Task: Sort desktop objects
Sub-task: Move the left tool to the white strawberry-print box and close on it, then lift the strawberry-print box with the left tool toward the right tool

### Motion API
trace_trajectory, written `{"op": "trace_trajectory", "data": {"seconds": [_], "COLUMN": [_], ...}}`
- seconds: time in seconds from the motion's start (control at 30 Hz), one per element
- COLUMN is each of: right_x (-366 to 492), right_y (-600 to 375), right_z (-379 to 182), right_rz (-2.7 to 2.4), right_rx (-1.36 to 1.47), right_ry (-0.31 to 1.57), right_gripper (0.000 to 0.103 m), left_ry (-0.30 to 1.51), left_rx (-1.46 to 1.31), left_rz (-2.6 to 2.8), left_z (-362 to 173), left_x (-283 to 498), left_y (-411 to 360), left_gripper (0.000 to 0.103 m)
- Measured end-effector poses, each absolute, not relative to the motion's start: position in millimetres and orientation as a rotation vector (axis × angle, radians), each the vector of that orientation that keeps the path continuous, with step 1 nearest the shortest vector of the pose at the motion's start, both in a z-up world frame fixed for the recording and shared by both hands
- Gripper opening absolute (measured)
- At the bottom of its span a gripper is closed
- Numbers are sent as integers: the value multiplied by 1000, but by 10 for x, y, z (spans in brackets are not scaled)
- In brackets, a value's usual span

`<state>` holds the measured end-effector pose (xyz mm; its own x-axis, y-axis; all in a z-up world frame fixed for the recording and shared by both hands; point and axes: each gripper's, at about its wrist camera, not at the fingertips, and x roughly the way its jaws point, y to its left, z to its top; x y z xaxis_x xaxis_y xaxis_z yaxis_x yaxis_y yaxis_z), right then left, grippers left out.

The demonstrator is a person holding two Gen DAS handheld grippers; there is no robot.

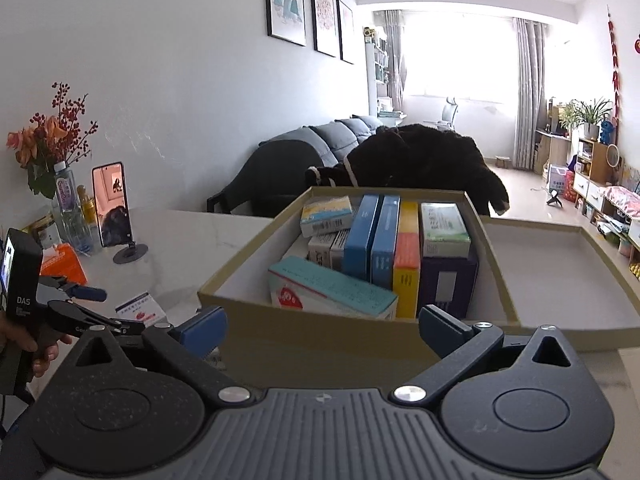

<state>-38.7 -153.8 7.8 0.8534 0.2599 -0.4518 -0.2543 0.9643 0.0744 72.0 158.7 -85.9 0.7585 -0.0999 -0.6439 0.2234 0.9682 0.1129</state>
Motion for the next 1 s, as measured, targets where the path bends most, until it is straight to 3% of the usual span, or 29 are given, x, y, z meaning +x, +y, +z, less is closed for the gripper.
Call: {"op": "trace_trajectory", "data": {"seconds": [0.3, 0.4, 0.53, 1.0], "right_x": [-502, -530, -551, -574], "right_y": [-1387, -1351, -1328, -1266], "right_z": [-30, -43, -43, -15], "right_rz": [297, 303, 305, 399], "right_rx": [11, 4, 0, 38], "right_ry": [503, 509, 513, 559], "right_gripper": [102, 102, 102, 102], "left_ry": [653, 645, 632, 557], "left_rx": [191, 174, 162, 115], "left_rz": [-204, -209, -216, -349], "left_z": [-1014, -1030, -1041, -799], "left_x": [756, 768, 739, 241], "left_y": [1492, 1494, 1484, 1311], "left_gripper": [101, 94, 92, 92]}}
